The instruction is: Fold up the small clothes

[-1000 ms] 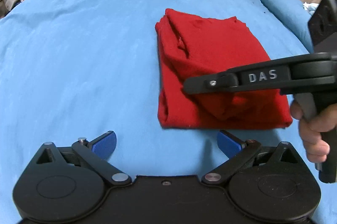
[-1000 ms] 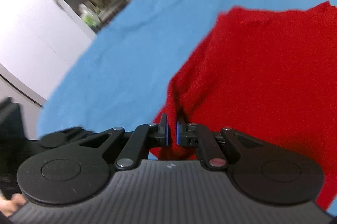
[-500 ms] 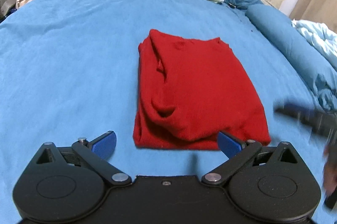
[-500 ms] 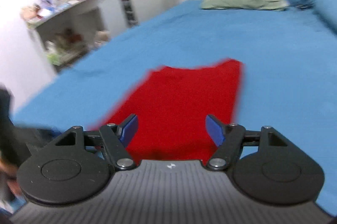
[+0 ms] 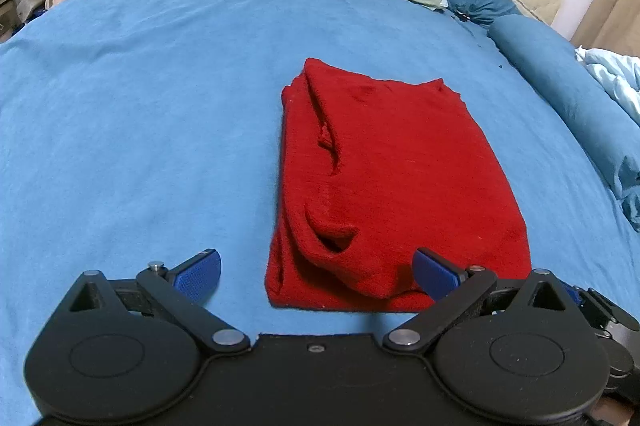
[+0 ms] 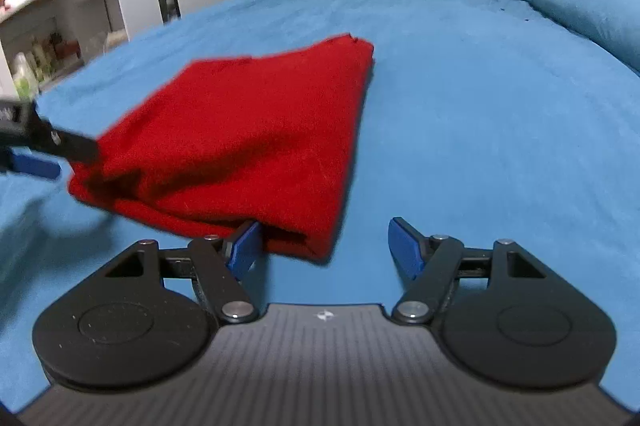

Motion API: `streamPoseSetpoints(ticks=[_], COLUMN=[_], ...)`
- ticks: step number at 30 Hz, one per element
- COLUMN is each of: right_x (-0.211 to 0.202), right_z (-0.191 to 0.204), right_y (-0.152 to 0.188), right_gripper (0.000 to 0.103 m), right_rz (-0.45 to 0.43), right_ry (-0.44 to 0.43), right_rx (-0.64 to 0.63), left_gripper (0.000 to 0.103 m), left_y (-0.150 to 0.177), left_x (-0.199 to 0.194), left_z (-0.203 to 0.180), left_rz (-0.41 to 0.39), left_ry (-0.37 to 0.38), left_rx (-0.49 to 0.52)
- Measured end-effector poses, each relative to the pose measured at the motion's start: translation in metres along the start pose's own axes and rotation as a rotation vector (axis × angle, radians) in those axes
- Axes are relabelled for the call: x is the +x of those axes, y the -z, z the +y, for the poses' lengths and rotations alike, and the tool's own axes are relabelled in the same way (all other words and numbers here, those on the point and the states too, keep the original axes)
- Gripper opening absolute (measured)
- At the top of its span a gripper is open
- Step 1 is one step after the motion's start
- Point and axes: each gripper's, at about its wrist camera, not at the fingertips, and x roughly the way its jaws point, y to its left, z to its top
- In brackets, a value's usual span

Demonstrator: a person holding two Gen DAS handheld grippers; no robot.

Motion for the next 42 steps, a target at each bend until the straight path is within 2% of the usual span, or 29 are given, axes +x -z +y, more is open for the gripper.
streamPoseSetpoints(ticks=[5,8,10,12,15,19,22,25,26,28,29,31,34,37,42], right_x=[0.004,0.005,-0.003,-0.011,-0.007,0.0,-0.005,-0.02,-0.026,-0.037,-0.04,-0.038,-0.01,0.032,0.08], right_z=[-0.003,-0.004,-0.009,-0.02,-0.032,-0.035,-0.04,-0.05,-0.052,-0.056,-0.058,-0.062,-0.07,-0.076,-0.086], right_y=[0.006,0.003,-0.001,-0.004,0.001,0.004,-0.004,-0.021,-0.029,-0.052,-0.065,-0.09,-0.119,-0.126,-0.115], right_gripper=[0.084,0.082,0.08,0.08,0.08,0.08,0.082,0.085,0.087,0.102,0.103,0.103,0.103,0.103,0.103], right_rz=[0.021,0.004,-0.037,-0.07,-0.032,0.009,0.049,0.119,0.128,0.129,0.123,0.129,0.176,0.248,0.264], right_ry=[0.042,0.074,0.139,0.16,0.146,0.122,0.067,-0.027,-0.06,-0.119,-0.137,-0.172,-0.219,-0.217,-0.266], right_rx=[-0.032,-0.048,-0.065,-0.053,-0.071,-0.086,-0.077,-0.038,-0.036,-0.045,-0.048,-0.029,0.038,0.112,0.26], left_gripper=[0.103,0.103,0.102,0.098,0.099,0.099,0.098,0.1,0.103,0.103,0.103,0.103,0.103,0.101,0.093], left_y=[-0.002,0.0,0.002,0.009,0.018,0.018,0.015,0.004,-0.005,-0.023,-0.034,-0.059,-0.082,-0.086,-0.081], left_x=[0.002,0.004,0.006,0.011,0.015,0.011,-0.004,-0.028,-0.036,-0.046,-0.046,-0.032,0.008,0.039,0.073], left_z=[0.005,0.009,0.015,0.018,0.022,0.021,0.017,0.01,0.01,0.012,0.013,0.015,0.021,0.025,0.029], left_rz=[-0.012,-0.009,0.006,0.024,0.012,0.011,-0.005,-0.065,-0.092,-0.121,-0.118,-0.058,0.03,0.071,0.125], left_ry=[-0.019,-0.052,-0.082,-0.125,-0.136,-0.149,-0.131,-0.133,-0.116,-0.053,-0.013,0.067,0.131,0.149,0.205], left_rx=[-0.008,0.004,0.039,0.102,0.167,0.179,0.182,0.217,0.215,0.196,0.183,0.156,0.101,0.071,0.039])
